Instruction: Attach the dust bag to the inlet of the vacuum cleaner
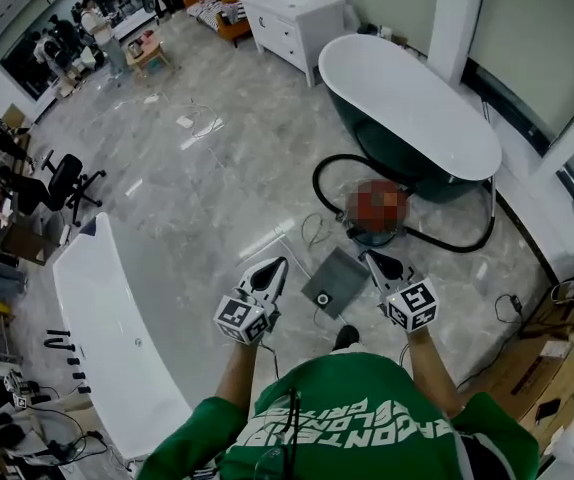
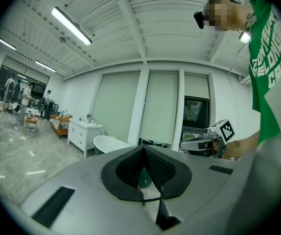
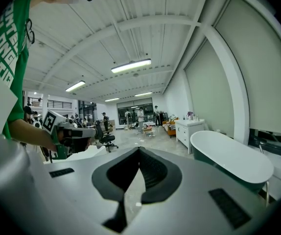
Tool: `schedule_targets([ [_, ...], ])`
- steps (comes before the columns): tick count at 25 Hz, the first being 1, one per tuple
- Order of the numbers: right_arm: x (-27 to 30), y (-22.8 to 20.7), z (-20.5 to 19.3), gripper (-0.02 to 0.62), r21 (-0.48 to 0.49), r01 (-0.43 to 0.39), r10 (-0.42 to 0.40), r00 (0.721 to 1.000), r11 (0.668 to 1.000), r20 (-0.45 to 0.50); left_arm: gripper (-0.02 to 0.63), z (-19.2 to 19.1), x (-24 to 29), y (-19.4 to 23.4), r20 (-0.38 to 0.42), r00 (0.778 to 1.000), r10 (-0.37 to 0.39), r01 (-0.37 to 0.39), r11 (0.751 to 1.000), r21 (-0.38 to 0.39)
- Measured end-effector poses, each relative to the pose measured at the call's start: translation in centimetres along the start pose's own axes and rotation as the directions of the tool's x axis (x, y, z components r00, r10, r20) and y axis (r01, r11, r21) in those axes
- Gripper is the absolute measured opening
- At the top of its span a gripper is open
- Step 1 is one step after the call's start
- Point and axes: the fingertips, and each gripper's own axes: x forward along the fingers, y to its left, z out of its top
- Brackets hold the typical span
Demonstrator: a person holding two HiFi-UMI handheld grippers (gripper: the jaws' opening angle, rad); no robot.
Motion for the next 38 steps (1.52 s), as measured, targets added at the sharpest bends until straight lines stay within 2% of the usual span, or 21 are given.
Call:
schedule_targets([
  [4, 0.6, -0.3, -0.3, 0.008, -0.008, 0.000, 0.000, 1.000, 1.000, -0.014, 0.005, -0.3, 0.4, 0.4, 0.003, 1.000, -0.007, 0.007, 1.000, 0.001],
  [13, 0.2, 0.5, -1.3, 0.008, -0.002, 0.037, -0.037, 0.998, 0.999, -0.056, 0.005, -0.2, 2.1, 1.7, 0.006, 0.997, -0.072, 0.072, 0.997, -0.008],
  [22, 3.0, 1.4, -0.6, 0.008, 0.018, 0.158, -0.157, 0.985, 0.987, -0.074, 0.005, 0.4, 3.6, 5.5, -0.016, 0.979, -0.203, 0.203, 0.979, -0.016],
  [31, 8.5, 3.0, 0.7, 0.008, 0.037, 0.298, -0.295, 0.953, 0.954, -0.075, 0.005, 1.8, 4.7, 11.8, -0.048, 0.931, -0.363, 0.363, 0.932, -0.004],
  [38, 10.5, 3.8, 0.0, 0.008, 0.039, 0.369, -0.364, 0.926, 0.929, -0.100, 0.005, 0.8, 5.6, 14.9, -0.111, 0.858, -0.502, 0.508, 0.861, 0.038],
])
